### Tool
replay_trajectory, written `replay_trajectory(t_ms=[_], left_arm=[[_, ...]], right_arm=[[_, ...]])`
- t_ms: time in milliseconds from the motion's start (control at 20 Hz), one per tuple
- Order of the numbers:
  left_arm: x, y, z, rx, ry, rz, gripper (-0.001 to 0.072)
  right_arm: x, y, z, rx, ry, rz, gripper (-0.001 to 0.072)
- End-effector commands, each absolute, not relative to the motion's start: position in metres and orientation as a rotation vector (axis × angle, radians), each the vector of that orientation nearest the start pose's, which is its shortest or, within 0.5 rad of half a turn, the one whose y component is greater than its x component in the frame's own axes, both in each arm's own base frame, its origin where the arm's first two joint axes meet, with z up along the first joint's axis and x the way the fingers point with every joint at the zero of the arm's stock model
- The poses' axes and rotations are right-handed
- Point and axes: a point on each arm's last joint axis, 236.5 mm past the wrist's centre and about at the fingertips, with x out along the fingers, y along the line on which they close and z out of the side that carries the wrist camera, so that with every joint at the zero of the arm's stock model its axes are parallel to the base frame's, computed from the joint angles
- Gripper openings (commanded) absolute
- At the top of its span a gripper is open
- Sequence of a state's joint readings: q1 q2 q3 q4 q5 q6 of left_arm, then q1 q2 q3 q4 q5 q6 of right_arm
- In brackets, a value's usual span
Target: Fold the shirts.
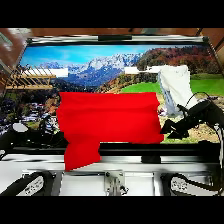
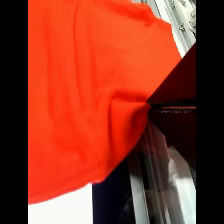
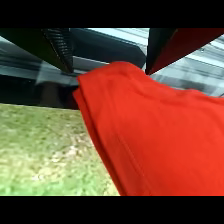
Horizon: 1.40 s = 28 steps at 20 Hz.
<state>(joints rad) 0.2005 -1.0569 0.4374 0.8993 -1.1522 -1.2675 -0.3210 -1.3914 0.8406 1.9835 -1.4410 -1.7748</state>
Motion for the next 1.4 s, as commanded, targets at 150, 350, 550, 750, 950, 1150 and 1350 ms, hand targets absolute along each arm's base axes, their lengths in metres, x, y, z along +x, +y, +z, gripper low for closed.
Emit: replay_trajectory(t_ms=[150,350,550,750,950,1150,1350], left_arm=[[0.207,-0.097,-0.090,-0.664,1.533,-0.307,0.0031],[0.217,-0.095,-0.084,-0.654,1.508,-0.310,0.0031],[0.231,-0.092,-0.073,-0.637,1.469,-0.315,0.0031],[0.242,-0.091,-0.060,-0.601,1.438,-0.353,0.0031],[0.290,-0.078,-0.017,-0.486,1.280,-0.406,0.0030],[0.340,-0.067,-0.003,-0.503,1.249,-0.384,0.0030],[0.394,-0.061,-0.002,-0.536,1.232,-0.392,0.0031]], right_arm=[[0.222,0.040,-0.101,0.704,1.832,0.192,0.0565],[0.224,0.039,-0.105,0.710,1.820,0.175,0.0562],[0.231,0.038,-0.108,0.740,1.795,0.125,0.0190],[0.227,0.043,-0.094,0.683,1.797,0.244,0.0069],[0.291,0.026,-0.059,0.619,1.547,0.218,0.0068],[0.351,0.025,-0.037,0.577,1.391,0.202,0.0068],[0.421,0.038,-0.021,0.490,1.248,0.182,0.0068]])
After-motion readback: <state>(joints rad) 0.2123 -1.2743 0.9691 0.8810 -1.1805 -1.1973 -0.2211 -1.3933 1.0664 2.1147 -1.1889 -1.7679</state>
